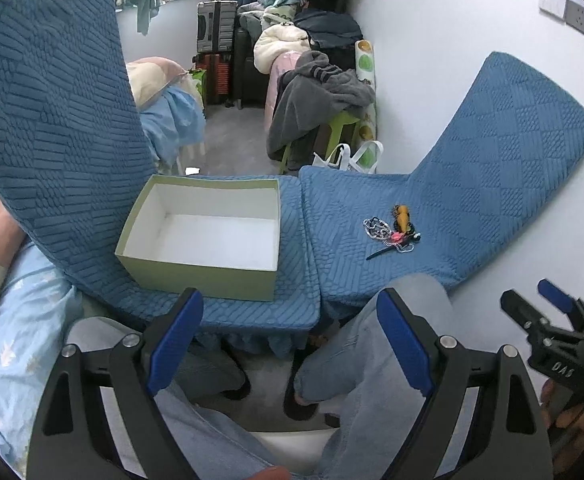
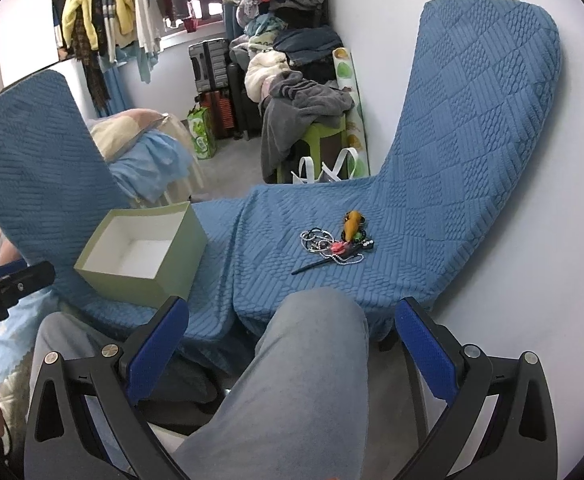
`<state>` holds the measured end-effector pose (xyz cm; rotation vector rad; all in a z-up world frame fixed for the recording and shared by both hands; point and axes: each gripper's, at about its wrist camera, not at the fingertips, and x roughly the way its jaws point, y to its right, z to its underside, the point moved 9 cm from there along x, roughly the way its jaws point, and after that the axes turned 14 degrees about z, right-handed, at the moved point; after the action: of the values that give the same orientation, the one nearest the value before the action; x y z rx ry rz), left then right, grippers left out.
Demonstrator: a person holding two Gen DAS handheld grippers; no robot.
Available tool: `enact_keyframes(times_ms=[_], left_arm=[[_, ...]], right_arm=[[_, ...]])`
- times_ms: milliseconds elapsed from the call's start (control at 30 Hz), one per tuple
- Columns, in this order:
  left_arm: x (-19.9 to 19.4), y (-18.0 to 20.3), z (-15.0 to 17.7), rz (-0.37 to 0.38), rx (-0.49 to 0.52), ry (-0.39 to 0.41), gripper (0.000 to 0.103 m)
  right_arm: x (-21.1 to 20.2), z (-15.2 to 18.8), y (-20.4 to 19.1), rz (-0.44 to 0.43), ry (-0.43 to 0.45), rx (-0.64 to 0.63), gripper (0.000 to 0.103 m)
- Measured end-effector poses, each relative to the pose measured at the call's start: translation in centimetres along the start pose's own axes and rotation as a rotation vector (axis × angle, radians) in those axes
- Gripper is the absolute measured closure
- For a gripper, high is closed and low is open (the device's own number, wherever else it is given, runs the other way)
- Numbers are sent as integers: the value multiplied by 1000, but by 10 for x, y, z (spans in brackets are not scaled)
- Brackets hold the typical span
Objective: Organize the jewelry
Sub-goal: 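Move both tools toward the jewelry pile on the blue cushion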
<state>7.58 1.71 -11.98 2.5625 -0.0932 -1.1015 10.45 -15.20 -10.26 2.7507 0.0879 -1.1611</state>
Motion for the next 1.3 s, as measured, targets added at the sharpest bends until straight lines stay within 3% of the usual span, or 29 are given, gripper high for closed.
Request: enact_keyframes(times_ms=[833,1300], left_arm=[[17,10,9,13,7,-31,14],[51,15,6,9,5,-64,14]], right_arm=[[10,7,14,10,-18,15,0],[38,5,25,9,-55,6,0]])
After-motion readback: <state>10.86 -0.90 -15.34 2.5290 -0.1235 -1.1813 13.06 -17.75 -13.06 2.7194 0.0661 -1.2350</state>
